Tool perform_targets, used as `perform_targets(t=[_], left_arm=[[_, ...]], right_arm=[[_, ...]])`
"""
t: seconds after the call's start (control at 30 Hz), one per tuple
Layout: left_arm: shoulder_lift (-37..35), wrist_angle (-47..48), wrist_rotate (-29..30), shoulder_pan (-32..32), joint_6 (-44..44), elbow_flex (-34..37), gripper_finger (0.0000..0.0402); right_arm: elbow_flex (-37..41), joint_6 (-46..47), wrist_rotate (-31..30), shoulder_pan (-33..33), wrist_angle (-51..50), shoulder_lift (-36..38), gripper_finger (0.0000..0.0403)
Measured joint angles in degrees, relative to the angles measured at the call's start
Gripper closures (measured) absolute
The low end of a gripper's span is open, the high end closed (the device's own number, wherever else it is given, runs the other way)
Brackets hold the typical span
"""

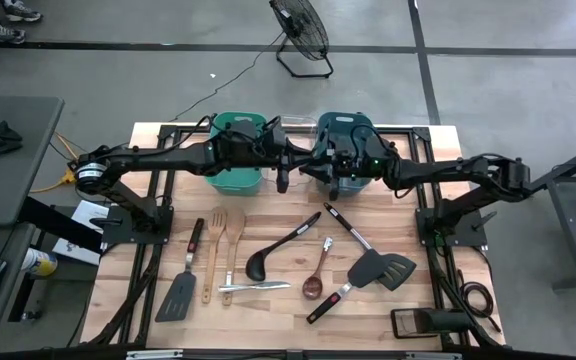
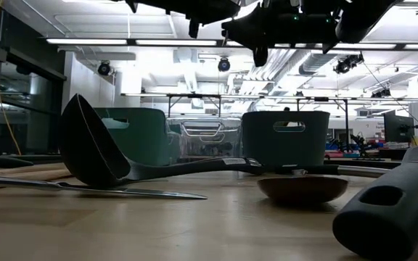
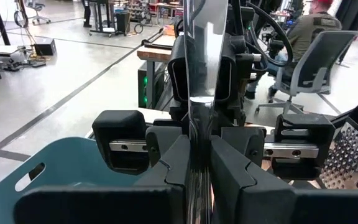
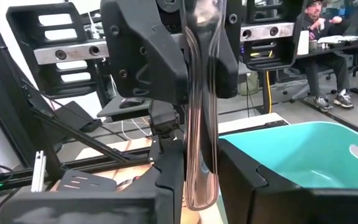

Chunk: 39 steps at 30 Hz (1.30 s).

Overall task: Pick & Place Kitchen Items
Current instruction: Put the silver table knife into the blue bin

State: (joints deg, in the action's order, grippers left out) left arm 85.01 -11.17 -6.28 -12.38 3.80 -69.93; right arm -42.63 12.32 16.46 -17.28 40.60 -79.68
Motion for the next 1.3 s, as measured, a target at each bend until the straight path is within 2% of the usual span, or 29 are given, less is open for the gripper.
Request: perform_targets(t=[0.43,0.7,1.13,1.2,1.3], left_arm=[[0.0,0.54,-0.4,0.02,-0.08,0.0,0.0368],[0.0,1.02,-0.4,0.02,-0.7,0.0,0.0315],[-0.2,2.83,3.3,-0.15,-0.72,0.09,0.0308],[-0.29,2.97,4.14,-0.15,-0.72,0.09,0.0307],[-0.45,2.3,5.14,0.1,-0.78,0.04,0.0307]], right_arm=[[0.0,-0.14,1.56,-0.02,-0.55,0.0,0.0338],[0.0,0.65,2.0,-0.33,-1.92,0.04,0.0338],[0.0,5.52,2.34,-4.31,-7.41,1.12,0.0338],[0.0,5.41,2.24,-4.46,-8.22,1.57,0.034],[0.0,4.5,0.72,-4.6,-9.53,2.03,0.0377]])
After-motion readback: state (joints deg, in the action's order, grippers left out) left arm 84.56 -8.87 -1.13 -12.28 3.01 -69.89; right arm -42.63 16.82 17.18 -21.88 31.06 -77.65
